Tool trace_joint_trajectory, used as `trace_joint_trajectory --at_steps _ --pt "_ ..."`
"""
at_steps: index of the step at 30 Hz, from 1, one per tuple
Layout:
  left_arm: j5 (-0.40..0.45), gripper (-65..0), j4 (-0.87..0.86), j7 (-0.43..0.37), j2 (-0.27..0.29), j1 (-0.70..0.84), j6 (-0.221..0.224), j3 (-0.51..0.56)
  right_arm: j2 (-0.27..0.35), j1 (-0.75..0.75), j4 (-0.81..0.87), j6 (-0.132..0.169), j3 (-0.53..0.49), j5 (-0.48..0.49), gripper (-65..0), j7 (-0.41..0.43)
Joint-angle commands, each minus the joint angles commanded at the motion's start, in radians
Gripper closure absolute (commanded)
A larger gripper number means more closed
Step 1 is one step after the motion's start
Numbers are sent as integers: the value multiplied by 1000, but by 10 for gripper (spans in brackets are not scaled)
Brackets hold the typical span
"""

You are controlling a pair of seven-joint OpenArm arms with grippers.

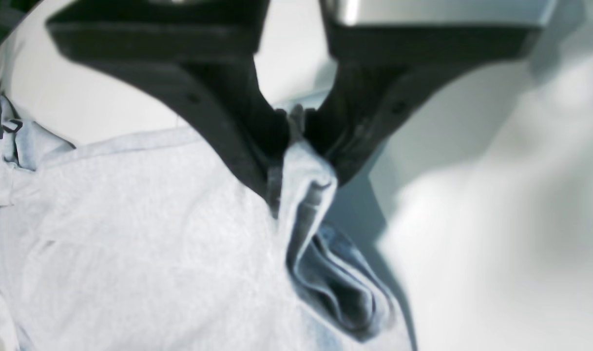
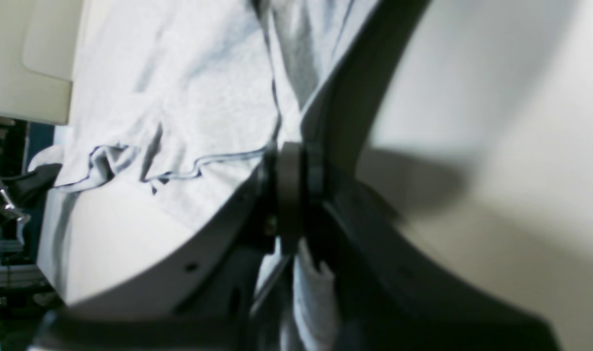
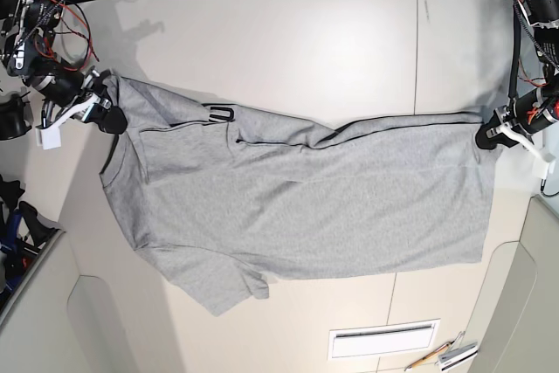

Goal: Fold the T-shirt properly

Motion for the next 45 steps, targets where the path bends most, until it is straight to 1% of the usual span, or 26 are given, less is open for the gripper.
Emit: trace_joint_trajectory --at_steps 4,9,10,17,18,20,24,28,33,38,40,41,42,45 --pt "-3 0 79 2 -2 70 0 0 35 0 0 3 0 24 0 -39" --pt "-3 0 225 1 -2 177 0 -6 70 -21 0 5 0 40 0 -45" --pt "-3 0 234 2 -3 188 0 -8 77 -33 1 10 0 48 0 -45" --pt "-3 0 254 2 -5 260 0 -20 94 -98 2 11 38 86 0 -55" --pt "-3 0 261 2 -5 272 0 -20 94 -100 2 19 47 94 0 -70" --pt "-4 0 285 2 -5 296 0 -20 95 -108 4 20 68 116 0 -94" --pt "-3 0 348 3 -5 349 0 -20 95 -140 5 25 95 131 0 -97" --pt "-3 0 413 8 -5 401 0 -20 98 -150 7 25 95 135 0 -105" --pt "-3 0 471 23 -5 456 0 -20 144 -150 7 25 95 139 0 -109" --pt "-3 0 481 24 -5 484 0 -34 189 -150 7 24 95 147 0 -130" --pt "-4 0 481 31 -5 489 0 -39 200 -150 7 24 95 200 0 -167" --pt "-6 0 481 40 -5 489 0 -39 204 -150 7 25 95 210 0 -173" --pt "-22 0 481 47 -5 489 0 -39 208 -150 7 25 95 210 0 -173" --pt "-26 0 481 51 -5 490 0 -39 208 -150 7 25 95 209 0 -175"
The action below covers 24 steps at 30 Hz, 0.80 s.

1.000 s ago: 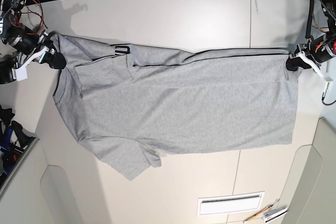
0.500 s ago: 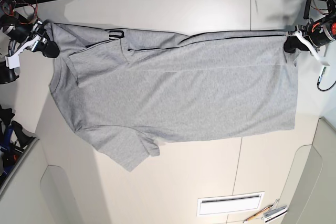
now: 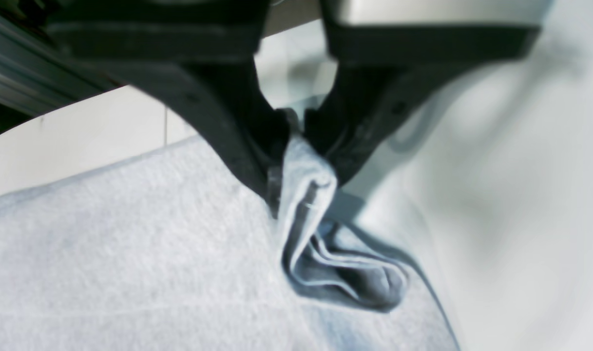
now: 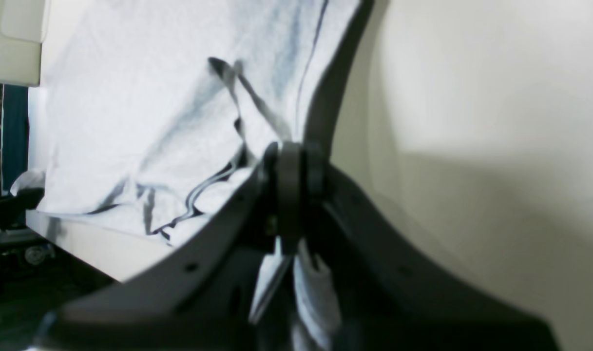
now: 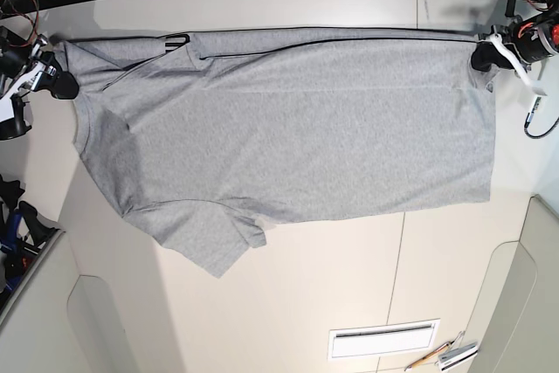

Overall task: Fold the T-shirt properly
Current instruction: 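Pull the shirt edge further toward the robot, then release both grippers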

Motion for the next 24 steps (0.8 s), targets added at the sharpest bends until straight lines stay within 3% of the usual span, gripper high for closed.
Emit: trace_joint_trajectory --at_steps 14,18,24 --pt "-8 0 1 30 0 52 0 0 3 -83 0 0 69 31 0 -23" --pt "-63 0 1 93 -1 61 0 0 6 -105 0 0 80 39 0 -23" --pt "-67 0 1 105 -1 69 0 0 16 -116 0 1 85 48 0 -26"
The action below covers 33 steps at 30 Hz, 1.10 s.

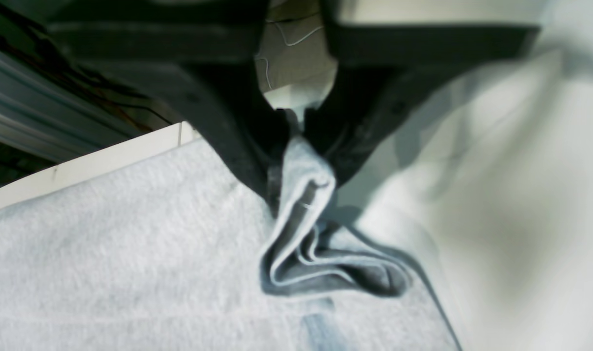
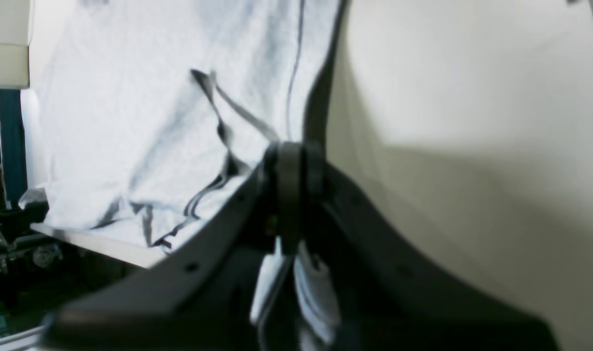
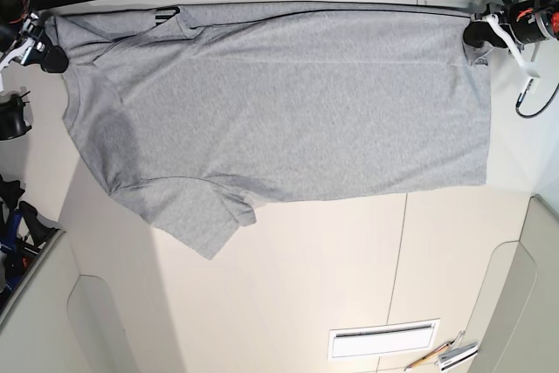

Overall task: Fold the T-shirt properly
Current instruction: 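Pull the shirt edge further toward the robot, then release both grippers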

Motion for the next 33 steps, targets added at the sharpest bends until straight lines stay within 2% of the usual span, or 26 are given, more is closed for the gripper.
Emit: trace_joint_trajectory --at_steps 8,9,10,11,13,14,18,21,24,28,30,33 --pt "-13 0 0 -2 0 -1 0 -13 2 1 0 -2 0 0 -1 9" --pt "-15 0 0 -2 0 -1 0 -13 2 1 0 -2 0 0 -88 8" --pt "-12 -55 0 -1 0 -1 0 -13 2 1 0 -2 0 0 -170 8" --pt "-7 -137 0 -1 0 0 0 -13 2 1 0 -2 0 0 -234 8" --pt "-6 -289 0 0 0 0 0 -13 2 2 0 -2 0 0 -300 9" --pt "-8 -323 0 -1 0 -1 0 -13 2 3 0 -2 2 0 -304 9" --pt "-25 -326 0 -1 0 -1 0 -49 3 4 0 -1 56 2 -304 9" --pt "-70 -327 0 -5 0 -1 0 -156 3 4 0 -2 115 14 -304 9" --pt "-136 -329 0 -5 0 -4 0 -275 12 9 0 -2 131 35 -304 19" --pt "-156 -334 0 -13 -12 -6 0 -320 26 55 0 -5 131 22 -304 53" --pt "-149 -334 0 -39 -19 -7 0 -320 32 97 0 -5 131 4 -304 55" --pt "-105 -419 0 -134 -28 -11 0 -320 34 167 0 -9 130 -56 -304 101"
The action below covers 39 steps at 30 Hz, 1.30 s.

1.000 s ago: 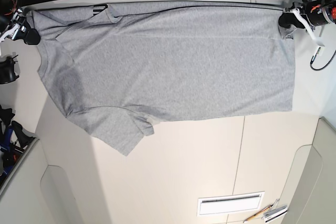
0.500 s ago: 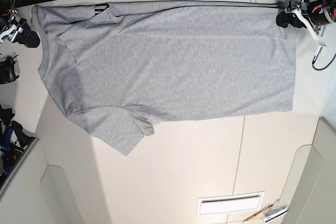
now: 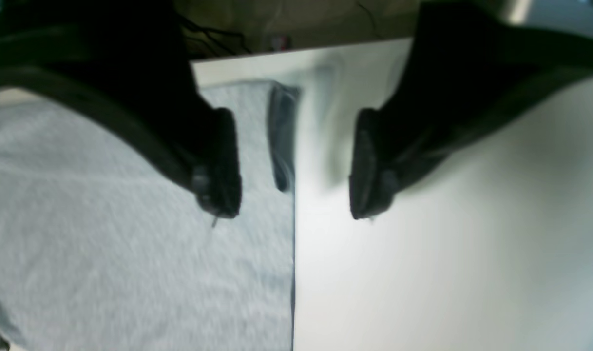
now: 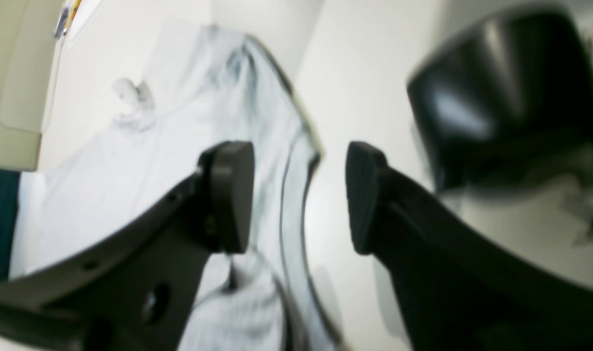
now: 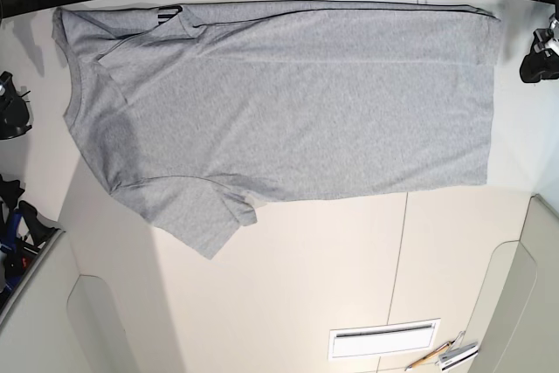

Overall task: Fold the T-shirt properly
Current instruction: 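Pull the shirt edge further toward the robot, then release both grippers, then move both grippers to the opposite edge of the shirt and grasp it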

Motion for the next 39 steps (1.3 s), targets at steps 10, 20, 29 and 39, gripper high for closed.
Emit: trace_joint_trajectory --at_steps 10,20,29,39 --pt "77 -439 -3 -72 1 -129 0 47 0 217 -1 -26 -107 -205 -304 165" --pt "172 -439 -261 -164 -8 -322 0 185 -31 339 -66 -53 -325 -387 -425 299" --pt "299 -439 -616 -250 -52 -598 0 371 -55 479 -426 -34 -330 -470 -424 425" --pt "323 -439 -815 -296 -46 -713 0 480 -57 537 -609 -33 -447 -535 -424 504"
